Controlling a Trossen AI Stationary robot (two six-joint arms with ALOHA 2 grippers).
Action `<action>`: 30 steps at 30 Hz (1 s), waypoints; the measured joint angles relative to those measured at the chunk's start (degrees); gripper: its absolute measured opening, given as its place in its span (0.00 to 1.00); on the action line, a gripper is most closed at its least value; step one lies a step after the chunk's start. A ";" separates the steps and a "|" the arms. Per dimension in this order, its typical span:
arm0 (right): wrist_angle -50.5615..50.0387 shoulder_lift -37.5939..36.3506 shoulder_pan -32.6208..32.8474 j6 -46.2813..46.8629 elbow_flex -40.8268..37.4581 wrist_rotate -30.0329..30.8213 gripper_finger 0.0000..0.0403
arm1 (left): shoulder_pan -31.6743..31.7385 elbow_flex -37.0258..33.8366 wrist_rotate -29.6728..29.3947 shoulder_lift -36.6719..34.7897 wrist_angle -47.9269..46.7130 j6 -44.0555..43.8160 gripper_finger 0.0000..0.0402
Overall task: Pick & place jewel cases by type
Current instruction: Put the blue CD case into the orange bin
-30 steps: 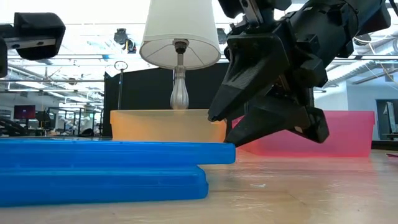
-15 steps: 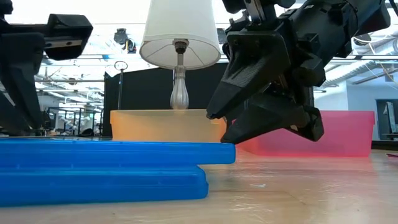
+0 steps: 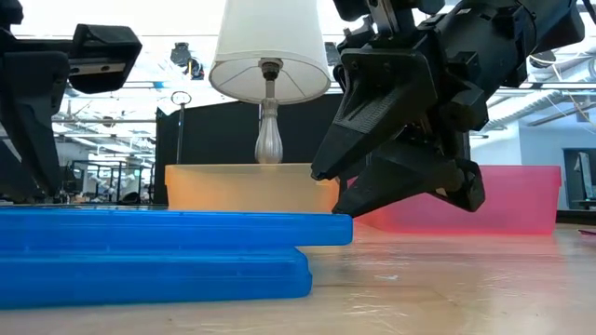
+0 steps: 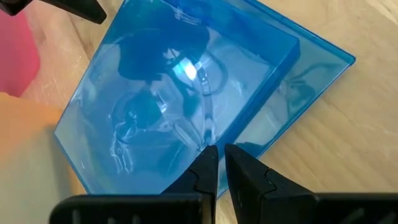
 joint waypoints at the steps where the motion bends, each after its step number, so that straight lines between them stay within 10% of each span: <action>1: 0.01 0.00 0.00 0.00 0.00 -0.02 0.35 | 0.00 0.00 0.03 0.00 0.13 -0.01 0.10; 30: 7.47 4.44 -1.21 0.87 0.02 -7.96 0.35 | 1.58 0.05 -0.15 5.06 6.77 2.45 0.10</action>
